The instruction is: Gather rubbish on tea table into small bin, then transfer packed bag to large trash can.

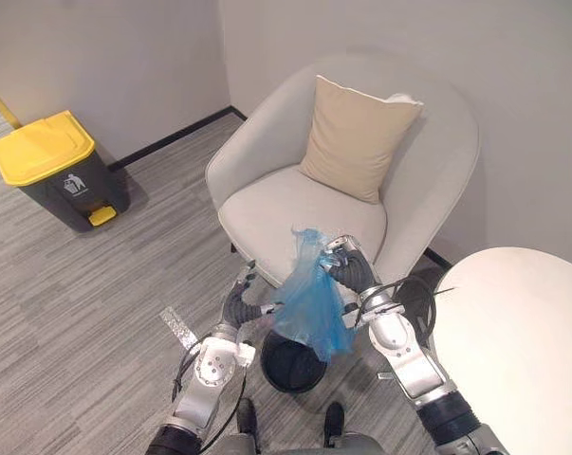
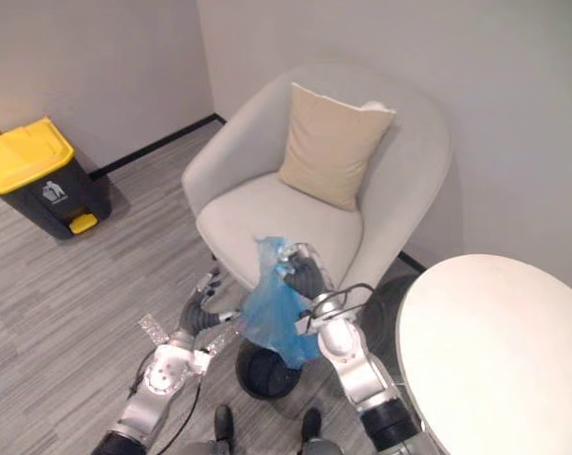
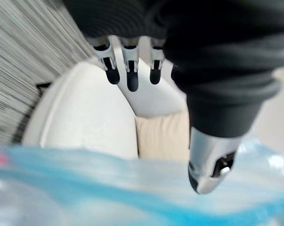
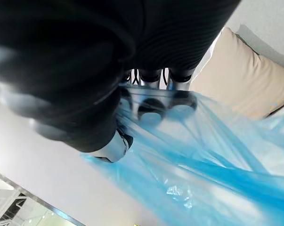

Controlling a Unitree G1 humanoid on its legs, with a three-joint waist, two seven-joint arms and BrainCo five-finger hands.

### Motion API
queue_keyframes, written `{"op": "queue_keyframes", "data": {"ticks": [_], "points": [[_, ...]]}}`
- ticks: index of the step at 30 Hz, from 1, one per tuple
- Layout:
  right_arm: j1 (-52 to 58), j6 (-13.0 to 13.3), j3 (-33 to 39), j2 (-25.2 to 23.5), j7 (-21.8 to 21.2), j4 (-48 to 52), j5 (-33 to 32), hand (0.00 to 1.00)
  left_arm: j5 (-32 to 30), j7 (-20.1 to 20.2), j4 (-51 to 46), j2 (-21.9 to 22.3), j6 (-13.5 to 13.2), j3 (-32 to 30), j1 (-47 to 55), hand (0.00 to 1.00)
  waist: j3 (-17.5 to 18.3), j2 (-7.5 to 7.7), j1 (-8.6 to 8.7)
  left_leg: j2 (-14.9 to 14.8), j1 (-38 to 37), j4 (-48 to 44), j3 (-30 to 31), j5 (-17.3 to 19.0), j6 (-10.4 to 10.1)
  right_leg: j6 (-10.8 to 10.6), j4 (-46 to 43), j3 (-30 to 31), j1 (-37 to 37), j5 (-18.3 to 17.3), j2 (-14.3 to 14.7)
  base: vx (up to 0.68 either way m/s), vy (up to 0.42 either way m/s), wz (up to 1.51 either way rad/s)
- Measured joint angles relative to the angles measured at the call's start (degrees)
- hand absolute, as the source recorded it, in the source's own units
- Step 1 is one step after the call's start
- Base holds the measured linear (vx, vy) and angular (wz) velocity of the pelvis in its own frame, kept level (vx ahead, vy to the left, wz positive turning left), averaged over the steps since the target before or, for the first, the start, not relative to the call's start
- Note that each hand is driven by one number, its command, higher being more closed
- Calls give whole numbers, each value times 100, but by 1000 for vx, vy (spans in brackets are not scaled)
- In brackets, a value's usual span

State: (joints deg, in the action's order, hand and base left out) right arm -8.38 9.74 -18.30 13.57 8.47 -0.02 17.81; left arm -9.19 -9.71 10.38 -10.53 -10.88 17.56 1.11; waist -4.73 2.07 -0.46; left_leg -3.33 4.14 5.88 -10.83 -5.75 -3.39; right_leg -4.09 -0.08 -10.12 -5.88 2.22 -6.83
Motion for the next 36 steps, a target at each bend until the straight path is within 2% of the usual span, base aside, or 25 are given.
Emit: {"op": "queue_keyframes", "data": {"ticks": [7,9,18,30,36], "points": [[-22,6,-104,-6,-4,287,-57,100,-793,-55,-80,20,10,274,-63,0,173,-82,32,-42,-37,3,-59,13,-15,21,36,122,-9,57,49,-24,1,-8],[-30,9,-201,-10,-5,376,-246,100,-1112,-168,-81,17,37,322,-80,0,241,-102,40,-60,-46,4,-60,11,-16,29,38,128,-2,65,60,0,0,0],[-362,137,-481,-201,-192,418,-772,100,-1996,-260,-85,-9,123,440,-284,0,307,-56,58,-107,-148,6,-111,2,-33,65,120,194,97,131,114,-4,-2,-3],[-421,156,-596,13,-348,371,-762,100,-2225,-236,-461,-258,111,432,-275,0,336,-39,61,-120,-137,11,-123,5,-41,77,183,221,105,167,137,3,-1,-1],[-416,159,-513,9,-390,365,-768,100,-2224,-78,-460,-348,-9,606,-275,0,365,4,87,-120,-130,39,-83,5,-41,74,230,170,147,168,138,14,-1,3]]}}
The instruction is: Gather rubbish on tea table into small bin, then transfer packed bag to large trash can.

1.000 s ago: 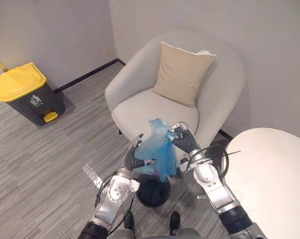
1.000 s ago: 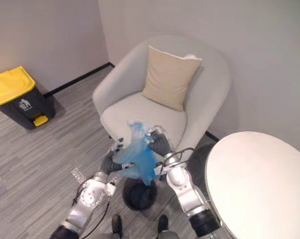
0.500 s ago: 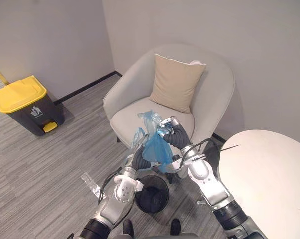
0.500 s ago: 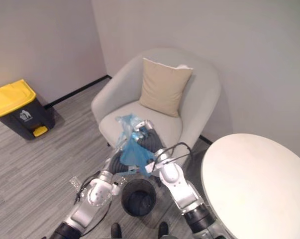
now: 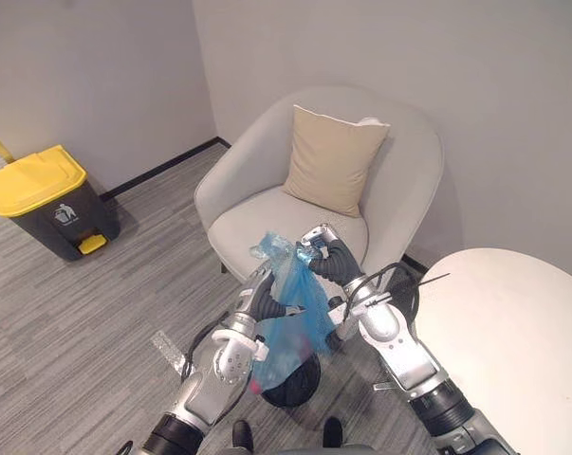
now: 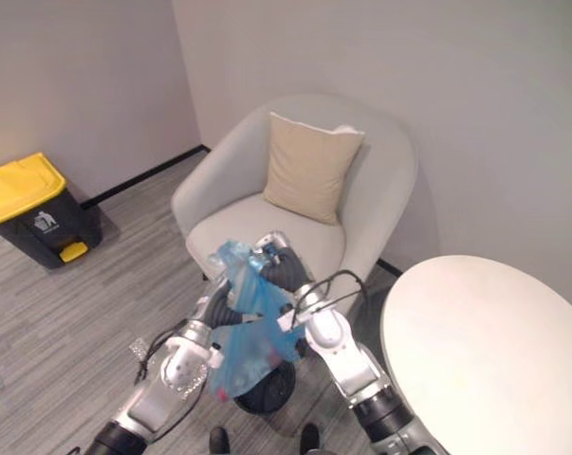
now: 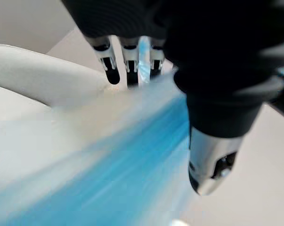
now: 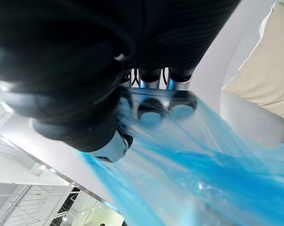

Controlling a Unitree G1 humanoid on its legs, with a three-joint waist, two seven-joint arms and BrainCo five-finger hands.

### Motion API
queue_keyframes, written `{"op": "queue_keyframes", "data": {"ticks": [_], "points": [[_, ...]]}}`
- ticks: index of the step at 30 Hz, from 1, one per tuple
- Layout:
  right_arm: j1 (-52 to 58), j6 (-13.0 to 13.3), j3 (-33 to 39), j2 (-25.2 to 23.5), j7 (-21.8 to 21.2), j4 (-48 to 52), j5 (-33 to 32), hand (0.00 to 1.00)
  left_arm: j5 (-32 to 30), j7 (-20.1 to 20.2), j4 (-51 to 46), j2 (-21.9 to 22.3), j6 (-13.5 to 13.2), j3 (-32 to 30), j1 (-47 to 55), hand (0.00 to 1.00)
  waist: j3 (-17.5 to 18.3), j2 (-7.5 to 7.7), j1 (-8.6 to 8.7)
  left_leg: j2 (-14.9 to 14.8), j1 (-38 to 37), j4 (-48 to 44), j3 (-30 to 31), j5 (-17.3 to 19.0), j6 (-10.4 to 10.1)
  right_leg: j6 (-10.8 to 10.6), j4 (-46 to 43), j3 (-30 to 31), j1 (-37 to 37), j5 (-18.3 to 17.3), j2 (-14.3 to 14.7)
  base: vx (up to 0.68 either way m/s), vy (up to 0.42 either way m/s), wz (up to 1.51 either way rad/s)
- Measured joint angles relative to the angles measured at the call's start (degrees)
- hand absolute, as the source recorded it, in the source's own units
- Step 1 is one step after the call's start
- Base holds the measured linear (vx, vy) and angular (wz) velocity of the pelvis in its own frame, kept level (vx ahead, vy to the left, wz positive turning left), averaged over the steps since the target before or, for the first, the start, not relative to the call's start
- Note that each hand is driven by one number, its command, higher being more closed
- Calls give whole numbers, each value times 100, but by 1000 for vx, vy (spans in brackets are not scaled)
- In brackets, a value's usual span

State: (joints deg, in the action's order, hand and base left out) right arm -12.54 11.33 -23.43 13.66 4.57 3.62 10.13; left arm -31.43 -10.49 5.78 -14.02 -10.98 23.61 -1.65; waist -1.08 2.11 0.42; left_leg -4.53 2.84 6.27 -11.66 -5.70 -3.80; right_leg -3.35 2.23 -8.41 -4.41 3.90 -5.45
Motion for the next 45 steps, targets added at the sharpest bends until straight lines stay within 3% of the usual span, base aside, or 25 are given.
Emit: {"op": "queue_keyframes", "data": {"ticks": [8,20,21,43,44,45], "points": [[-6,42,-29,-12,-136,18,-287,100,24,349,366,-36,-61,511,-232,0,94,115,21,8,0,-1,-31,0,0,-2,-2,38,-40,4,-1,0,2,-2],[-112,40,-503,-20,-242,450,-584,100,28,225,811,143,-248,720,-333,0,119,117,48,7,-19,-28,-125,6,-9,9,-2,140,-66,32,24,2,1,-3],[-116,40,-522,-20,-242,450,-584,100,16,192,838,146,-254,720,-321,100,120,116,48,7,-23,-28,-131,8,-12,9,-2,146,-66,32,25,12,0,-7],[-117,-3,-994,-44,-393,447,-541,100,246,69,1086,251,-201,432,245,100,152,75,47,4,-17,1,-152,26,-35,1,-10,168,-88,24,25,1,0,0],[-104,-3,-988,-54,-393,447,-534,0,247,69,1086,251,-199,431,245,100,152,75,47,4,-15,1,-150,25,-35,1,-10,167,-88,23,25,0,0,0],[-45,-1,-958,-115,-391,447,-471,0,276,74,1085,253,-189,429,252,100,152,75,47,4,-11,2,-144,25,-35,-2,-10,161,-88,20,25,0,0,0]]}}
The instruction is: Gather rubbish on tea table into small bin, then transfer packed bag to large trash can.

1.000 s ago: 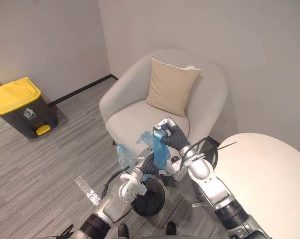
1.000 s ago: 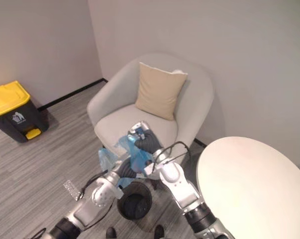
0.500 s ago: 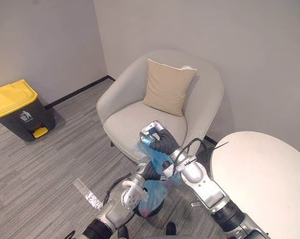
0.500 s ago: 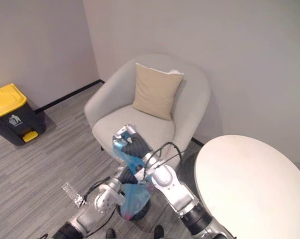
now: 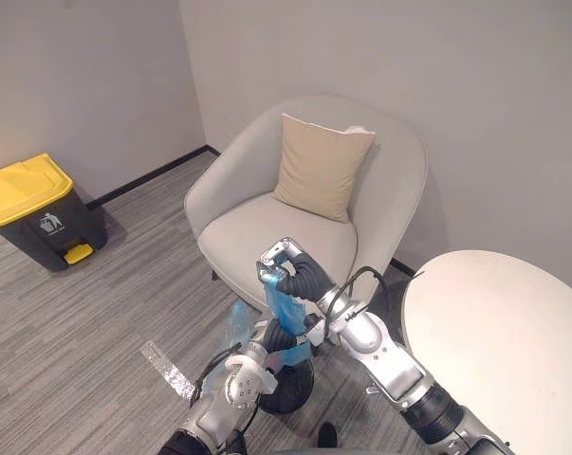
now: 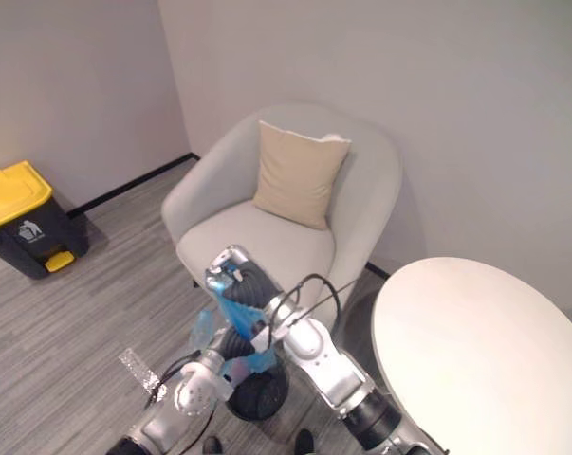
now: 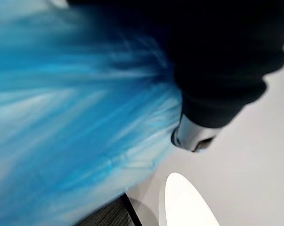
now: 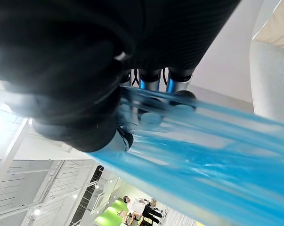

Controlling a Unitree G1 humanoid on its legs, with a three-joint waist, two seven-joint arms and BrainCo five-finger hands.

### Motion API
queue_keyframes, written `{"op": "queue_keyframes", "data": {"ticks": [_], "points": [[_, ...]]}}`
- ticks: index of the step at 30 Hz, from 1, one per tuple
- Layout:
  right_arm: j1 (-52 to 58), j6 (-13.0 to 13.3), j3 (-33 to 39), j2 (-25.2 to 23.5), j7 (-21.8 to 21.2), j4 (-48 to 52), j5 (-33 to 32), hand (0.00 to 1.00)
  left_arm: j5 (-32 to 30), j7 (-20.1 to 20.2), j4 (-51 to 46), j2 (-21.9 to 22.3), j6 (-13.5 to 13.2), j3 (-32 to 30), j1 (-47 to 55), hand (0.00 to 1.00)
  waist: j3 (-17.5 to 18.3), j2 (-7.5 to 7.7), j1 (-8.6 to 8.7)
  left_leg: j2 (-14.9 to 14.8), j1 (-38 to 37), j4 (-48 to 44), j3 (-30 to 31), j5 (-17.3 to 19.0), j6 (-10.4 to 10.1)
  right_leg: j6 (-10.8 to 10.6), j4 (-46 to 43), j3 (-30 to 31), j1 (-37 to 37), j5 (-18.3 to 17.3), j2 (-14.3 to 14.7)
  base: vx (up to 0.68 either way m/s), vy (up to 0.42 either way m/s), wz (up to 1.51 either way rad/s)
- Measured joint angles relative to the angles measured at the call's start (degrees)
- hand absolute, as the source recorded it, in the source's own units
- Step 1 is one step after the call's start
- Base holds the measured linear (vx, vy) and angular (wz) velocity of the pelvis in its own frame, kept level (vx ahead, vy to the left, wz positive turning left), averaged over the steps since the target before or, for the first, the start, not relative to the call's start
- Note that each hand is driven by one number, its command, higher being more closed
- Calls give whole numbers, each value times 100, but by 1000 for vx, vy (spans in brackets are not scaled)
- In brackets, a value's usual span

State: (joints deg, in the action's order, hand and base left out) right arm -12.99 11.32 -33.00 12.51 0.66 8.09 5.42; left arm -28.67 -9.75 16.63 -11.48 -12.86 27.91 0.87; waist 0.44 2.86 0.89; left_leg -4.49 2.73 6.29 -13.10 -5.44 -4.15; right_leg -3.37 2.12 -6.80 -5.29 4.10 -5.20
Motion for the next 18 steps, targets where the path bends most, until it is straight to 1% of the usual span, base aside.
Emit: {"op": "queue_keyframes", "data": {"ticks": [2,5,9,12,14,16,18], "points": [[105,1,84,-145,3,-12,144,0,38,1,0,10,36,-5,44,100,0,0,1,1,14,0,1,0,0,-2,-4,-1,-15,-2,-1,0,0,0],[203,6,141,-144,41,-20,310,0,114,15,-1,55,87,-66,129,100,0,0,1,8,21,0,3,-1,1,-4,-8,-2,-21,-3,-8,0,0,0],[393,100,206,-155,113,-192,825,0,193,137,27,154,207,-224,330,100,1,-1,6,5,15,0,7,-3,4,-8,-30,-5,-20,-8,-6,0,0,0],[518,101,382,-134,196,-453,1106,0,295,257,496,311,229,-344,460,100,1,-1,-3,5,12,1,14,-3,5,-15,-99,-7,-60,-47,-16,0,0,0],[596,96,430,-110,312,-566,1462,0,294,284,731,338,311,-313,520,100,1,-2,0,0,12,1,15,-3,5,-43,-116,-8,-60,-72,-19,0,0,0],[595,117,476,-107,401,-553,1670,0,522,358,772,342,352,-201,495,100,1,-1,1,-5,12,1,14,-3,4,-56,-115,-8,-60,-82,-23,0,0,0],[636,127,480,8,454,-563,1919,0,871,397,776,392,353,-79,453,100,1,0,-2,-5,13,1,18,1,1,-63,-115,-12,-65,-87,-36,0,0,0]]}}
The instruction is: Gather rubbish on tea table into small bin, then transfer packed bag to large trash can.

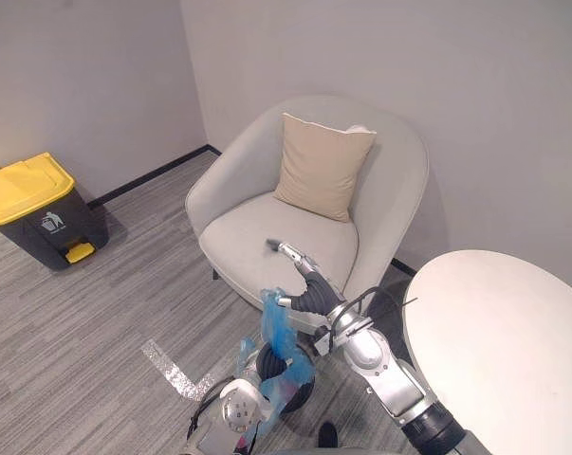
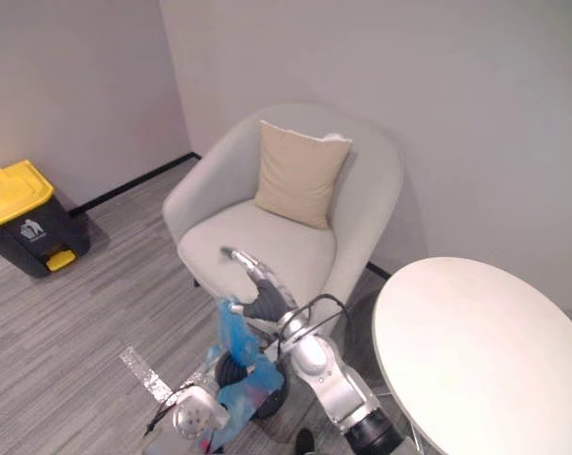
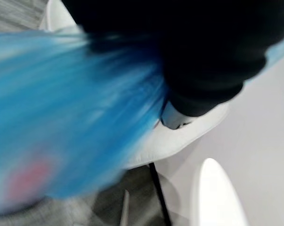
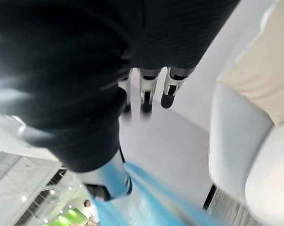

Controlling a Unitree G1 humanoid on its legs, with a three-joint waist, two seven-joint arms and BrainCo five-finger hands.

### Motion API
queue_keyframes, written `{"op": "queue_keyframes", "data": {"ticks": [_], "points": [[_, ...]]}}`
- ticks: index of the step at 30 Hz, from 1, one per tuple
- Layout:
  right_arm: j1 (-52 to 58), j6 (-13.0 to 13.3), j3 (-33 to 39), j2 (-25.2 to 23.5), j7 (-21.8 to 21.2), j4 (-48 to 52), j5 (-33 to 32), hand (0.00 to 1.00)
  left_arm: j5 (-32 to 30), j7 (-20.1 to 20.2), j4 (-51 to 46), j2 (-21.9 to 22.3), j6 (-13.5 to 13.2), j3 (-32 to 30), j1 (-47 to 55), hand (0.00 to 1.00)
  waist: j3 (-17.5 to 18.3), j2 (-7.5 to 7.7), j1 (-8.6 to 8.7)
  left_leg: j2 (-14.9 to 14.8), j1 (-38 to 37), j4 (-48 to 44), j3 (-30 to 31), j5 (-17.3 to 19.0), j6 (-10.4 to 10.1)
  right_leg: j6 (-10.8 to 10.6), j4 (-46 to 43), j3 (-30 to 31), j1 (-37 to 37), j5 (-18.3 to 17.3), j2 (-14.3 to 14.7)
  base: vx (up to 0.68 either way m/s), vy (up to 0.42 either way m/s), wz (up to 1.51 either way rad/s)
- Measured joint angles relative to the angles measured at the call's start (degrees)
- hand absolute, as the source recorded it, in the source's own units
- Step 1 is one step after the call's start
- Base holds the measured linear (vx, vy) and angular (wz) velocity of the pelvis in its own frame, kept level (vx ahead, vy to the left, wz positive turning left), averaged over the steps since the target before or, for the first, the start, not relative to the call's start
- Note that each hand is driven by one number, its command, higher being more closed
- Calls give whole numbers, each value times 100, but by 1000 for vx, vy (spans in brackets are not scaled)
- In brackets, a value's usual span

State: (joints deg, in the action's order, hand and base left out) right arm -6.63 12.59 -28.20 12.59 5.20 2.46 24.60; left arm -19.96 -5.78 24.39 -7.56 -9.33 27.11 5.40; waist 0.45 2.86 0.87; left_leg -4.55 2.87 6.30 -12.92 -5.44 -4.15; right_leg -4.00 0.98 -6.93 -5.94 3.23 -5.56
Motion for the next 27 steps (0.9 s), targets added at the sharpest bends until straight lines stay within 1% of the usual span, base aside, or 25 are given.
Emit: {"op": "queue_keyframes", "data": {"ticks": [1,3,4,5,6,7,9,10,12,14,16,18,20,22,23,25,26,27], "points": [[21,10,0,27,6,-16,40,0,5,8,14,-6,-1,-23,-4,100,0,0,-1,0,1,0,0,2,-2,-1,1,0,-1,-3,-3,0,0,0],[70,44,99,126,45,-214,271,0,-143,-38,594,58,-103,-299,-160,100,-2,-1,-18,41,3,0,5,21,-26,-4,32,-9,19,-5,1,0,0,0],[126,47,259,146,64,-348,319,0,65,137,1135,68,7,-537,-334,100,-2,0,-14,38,4,-1,3,21,-26,-6,35,-6,26,3,5,0,0,0],[248,47,434,159,96,-406,423,0,206,185,1186,1,210,-776,-352,100,-6,3,0,6,11,-1,-9,27,-32,-11,34,8,-5,9,1,0,0,0],[315,48,500,166,107,-408,429,0,214,187,1107,-28,271,-868,-337,100,-11,-2,-7,14,19,-2,-10,29,-33,-11,35,5,-1,7,0,0,0,0],[488,41,712,145,139,-508,422,0,144,54,780,-145,282,-1044,-276,100,-29,-15,-12,38,23,-1,-6,35,-34,-13,37,-2,4,6,4,0,0,0],[703,18,998,91,163,-765,415,0,148,-85,416,-249,228,-1272,-226,100,-46,-41,-24,48,19,-2,0,41,-25,-20,44,-6,16,2,0,0,0,0],[825,-21,1171,94,165,-914,412,0,115,-208,404,-240,219,-1438,-244,100,-63,-67,-30,58,21,-3,3,47,-16,-22,52,-9,18,0,-8,0,0,0],[909,-39,1368,69,168,-1170,392,0,100,-301,506,-235,231,-1488,-238,100,-83,-95,-23,65,21,-13,3,47,4,-24,78,-10,18,2,-12,0,0,0],[949,-75,1546,-9,165,-1485,288,0,109,-300,660,-208,238,-1487,-226,100,-89,-99,-20,66,21,-31,12,48,10,-24,129,-26,31,8,-8,24,-4,2],[1001,-167,1818,-198,171,-1762,168,0,125,-301,912,-96,239,-1511,-201,100,-151,-114,-7,63,-3,-33,58,53,8,11,145,-63,109,28,-1,65,-8,8],[1000,-187,1945,-281,183,-2019,124,0,184,-302,1068,-23,243,-1555,-188,100,-190,-112,-8,58,-2,-34,59,55,6,12,145,-66,113,27,4,43,-6,3],[976,-220,2138,-400,198,-2580,-28,0,273,-313,1272,30,255,-1711,-193,100,-228,-124,-13,55,-6,-34,65,57,3,11,146,-78,124,23,7,39,-8,2],[971,-309,2246,-421,201,-3000,-178,0,458,-284,1483,10,257,-1784,-231,100,-258,-149,-13,56,-59,-34,64,77,-8,12,148,-81,179,11,6,16,-2,0],[965,-383,2385,-461,194,-3323,-345,0,805,-41,1536,-9,202,-1954,-229,100,-287,-167,-13,55,-126,-34,61,93,-15,11,147,-81,209,-5,6,0,0,0],[916,-448,2688,-555,154,-3754,-478,0,815,-46,1327,-43,322,-2094,-203,100,-296,-182,-25,52,-130,-34,60,95,-17,11,145,-80,209,-15,6,0,0,0],[856,-545,2875,-591,140,-4044,-729,0,871,-45,1076,-51,361,-2178,-97,100,-307,-200,-24,53,-131,-34,55,97,-16,9,143,-73,209,-20,5,0,0,0],[845,-571,2954,-590,140,-4165,-829,0,880,-43,1003,-58,362,-2184,-56,100,-311,-207,-25,56,-132,-34,55,98,-15,8,142,-73,210,-23,4,0,0,0]]}}
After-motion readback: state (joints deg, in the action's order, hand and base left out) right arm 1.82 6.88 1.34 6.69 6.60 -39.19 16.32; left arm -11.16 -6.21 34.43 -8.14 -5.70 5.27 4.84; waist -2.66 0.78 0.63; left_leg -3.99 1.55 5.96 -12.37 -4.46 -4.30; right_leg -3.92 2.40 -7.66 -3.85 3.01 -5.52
